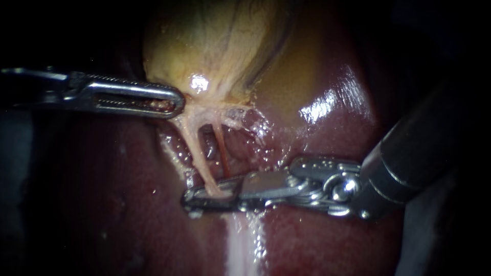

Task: Going back second clip left tube

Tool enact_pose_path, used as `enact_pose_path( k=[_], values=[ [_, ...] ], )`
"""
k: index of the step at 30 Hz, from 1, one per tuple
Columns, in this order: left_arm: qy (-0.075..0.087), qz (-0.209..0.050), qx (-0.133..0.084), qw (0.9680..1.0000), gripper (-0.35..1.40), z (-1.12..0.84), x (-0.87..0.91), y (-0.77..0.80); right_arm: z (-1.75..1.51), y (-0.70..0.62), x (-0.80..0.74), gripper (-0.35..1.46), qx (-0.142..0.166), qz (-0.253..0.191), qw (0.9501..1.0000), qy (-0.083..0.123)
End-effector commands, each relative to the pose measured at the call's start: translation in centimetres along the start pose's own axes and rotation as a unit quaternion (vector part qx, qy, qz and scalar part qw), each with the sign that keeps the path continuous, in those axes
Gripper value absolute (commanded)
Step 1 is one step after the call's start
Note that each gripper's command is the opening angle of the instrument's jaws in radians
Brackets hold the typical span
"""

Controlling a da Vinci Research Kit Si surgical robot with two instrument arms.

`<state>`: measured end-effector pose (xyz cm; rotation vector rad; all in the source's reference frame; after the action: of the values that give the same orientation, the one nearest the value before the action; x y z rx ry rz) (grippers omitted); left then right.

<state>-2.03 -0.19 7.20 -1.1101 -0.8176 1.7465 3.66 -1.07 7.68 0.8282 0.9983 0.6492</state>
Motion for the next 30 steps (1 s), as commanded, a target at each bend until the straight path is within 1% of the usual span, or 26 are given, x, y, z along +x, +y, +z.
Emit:
enact_pose_path(
  k=[1,13,14,15,17,18,21,26,30],
  values=[
    [0.000,0.000,0.000,1.0000,-0.35,0.00,0.00,0.00,0.00,0.01,0.00,-0.35,0.000,0.000,1.0000,0.000],
    [0.000,0.000,0.000,1.0000,-0.35,0.00,0.00,0.00,-0.01,0.00,0.01,-0.35,-0.001,0.000,1.0000,0.001],
    [0.000,0.000,0.000,1.0000,-0.35,0.00,0.00,0.00,-0.01,0.00,0.02,-0.25,0.000,0.001,1.0000,0.004],
    [0.000,0.000,0.000,1.0000,-0.35,0.00,0.00,0.00,0.00,0.01,0.04,-0.01,0.002,-0.007,0.9999,0.009],
    [0.000,0.000,0.000,1.0000,-0.35,-0.01,-0.01,0.00,0.00,0.00,0.09,0.33,0.007,-0.027,0.9994,0.019],
    [0.000,0.000,0.000,1.0000,-0.35,-0.01,-0.01,0.00,-0.01,0.00,0.12,0.39,0.010,-0.032,0.9992,0.023],
    [0.000,0.000,0.000,1.0000,-0.35,-0.02,-0.01,0.01,-0.05,0.00,0.18,0.43,0.011,-0.050,0.9984,0.024],
    [0.000,0.000,0.000,1.0000,-0.35,-0.02,-0.01,0.01,-0.13,0.01,0.27,0.48,-0.012,-0.069,0.9969,0.034],
    [0.000,0.000,0.000,1.0000,-0.35,-0.02,-0.01,0.01,-0.20,0.01,0.31,0.49,-0.013,-0.079,0.9962,0.035]
  ],
)
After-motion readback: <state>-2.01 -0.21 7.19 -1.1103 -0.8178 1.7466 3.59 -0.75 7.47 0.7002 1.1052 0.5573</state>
